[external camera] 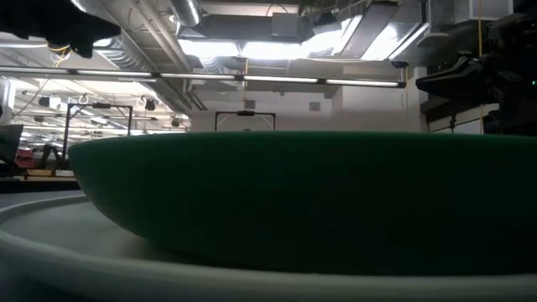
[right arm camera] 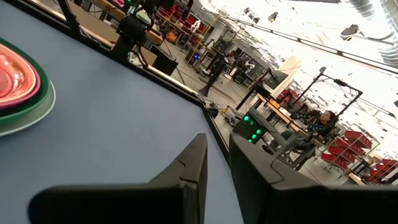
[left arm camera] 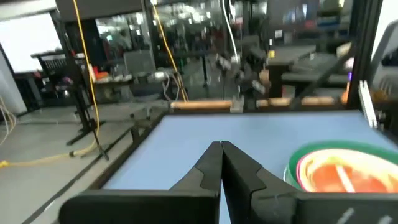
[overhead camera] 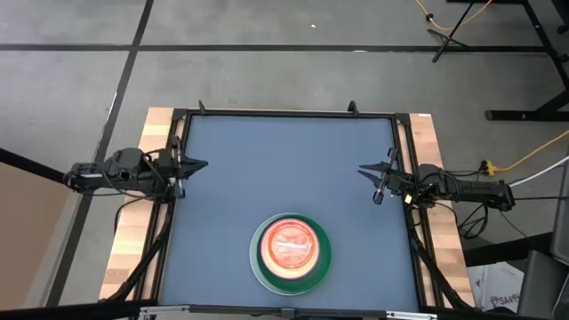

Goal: Stack plastic plates
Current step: Return to Home Position

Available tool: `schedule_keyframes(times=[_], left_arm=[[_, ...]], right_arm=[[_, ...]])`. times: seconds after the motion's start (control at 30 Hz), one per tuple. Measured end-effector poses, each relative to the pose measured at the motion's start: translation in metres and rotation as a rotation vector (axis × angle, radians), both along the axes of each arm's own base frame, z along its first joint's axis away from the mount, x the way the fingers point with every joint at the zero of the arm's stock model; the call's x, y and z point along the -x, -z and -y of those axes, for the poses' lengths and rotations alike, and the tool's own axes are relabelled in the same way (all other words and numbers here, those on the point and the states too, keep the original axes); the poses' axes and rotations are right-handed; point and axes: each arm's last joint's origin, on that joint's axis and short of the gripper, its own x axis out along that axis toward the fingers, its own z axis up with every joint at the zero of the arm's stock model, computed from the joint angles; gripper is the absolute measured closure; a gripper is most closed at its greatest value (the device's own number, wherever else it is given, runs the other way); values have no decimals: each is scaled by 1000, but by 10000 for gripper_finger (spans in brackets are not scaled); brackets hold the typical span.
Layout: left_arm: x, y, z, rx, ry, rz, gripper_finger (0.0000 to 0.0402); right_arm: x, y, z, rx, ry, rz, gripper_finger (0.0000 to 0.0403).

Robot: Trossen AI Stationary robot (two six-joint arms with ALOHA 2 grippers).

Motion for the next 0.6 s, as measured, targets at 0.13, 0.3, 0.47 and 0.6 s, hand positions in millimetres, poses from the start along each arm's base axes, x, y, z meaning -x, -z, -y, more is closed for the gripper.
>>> schedule_keyframes(times=[0.13,0.3,0.47,0.6], left_arm=[[-5,7,0,-5,-16,2,400],[-10,16,0,-1,-15,-4,400],[-15,25,1,0,-15,8,400],[-20,34,1,0,-16,11,400]], right_arm=[[0,0,0,0,-1,0,341],[0,0,0,0,0,0,341],[0,0,0,0,0,-1,341],[0,0,0,0,0,-1,341]])
